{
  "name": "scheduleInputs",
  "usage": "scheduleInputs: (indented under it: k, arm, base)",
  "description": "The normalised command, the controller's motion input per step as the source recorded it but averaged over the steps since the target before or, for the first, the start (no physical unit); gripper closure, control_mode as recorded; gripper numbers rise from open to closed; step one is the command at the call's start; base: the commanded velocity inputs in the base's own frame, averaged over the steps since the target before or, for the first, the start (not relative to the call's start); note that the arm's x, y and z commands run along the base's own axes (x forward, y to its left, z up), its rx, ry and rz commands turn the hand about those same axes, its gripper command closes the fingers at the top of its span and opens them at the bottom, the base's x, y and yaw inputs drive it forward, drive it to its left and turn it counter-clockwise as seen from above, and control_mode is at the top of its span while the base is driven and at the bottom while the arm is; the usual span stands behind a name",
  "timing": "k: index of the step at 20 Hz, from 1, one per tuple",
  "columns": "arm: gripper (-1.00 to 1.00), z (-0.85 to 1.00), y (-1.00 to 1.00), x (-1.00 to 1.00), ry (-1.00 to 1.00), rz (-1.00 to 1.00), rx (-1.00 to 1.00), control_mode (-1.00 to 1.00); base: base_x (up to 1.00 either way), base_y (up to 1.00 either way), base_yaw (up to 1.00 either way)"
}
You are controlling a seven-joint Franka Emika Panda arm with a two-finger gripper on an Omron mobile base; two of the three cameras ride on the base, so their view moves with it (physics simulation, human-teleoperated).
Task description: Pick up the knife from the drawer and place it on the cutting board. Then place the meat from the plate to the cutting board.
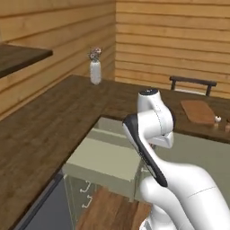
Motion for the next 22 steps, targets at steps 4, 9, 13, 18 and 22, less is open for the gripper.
scheduleInputs:
  k: [4,9,13,18,22]
  arm:
    - [1.00,0.00,0.00,0.00,0.00,0.00,0.00,1.00]
    - [1.00,0.00,0.00,0.00,0.00,0.00,0.00,1.00]
    - [1.00,0.00,0.00,0.00,0.00,0.00,0.00,1.00]
    - [1.00,0.00,0.00,0.00,0.00,0.00,0.00,1.00]
    - [1.00,0.00,0.00,0.00,0.00,0.00,0.00,1.00]
  base:
    - [0.03,-0.01,-0.68]
    - [0.19,-0.40,-0.57]
    - [0.35,-0.61,-0.42]
    - [0.48,-0.67,-0.33]
    - [0.66,-0.18,-0.15]
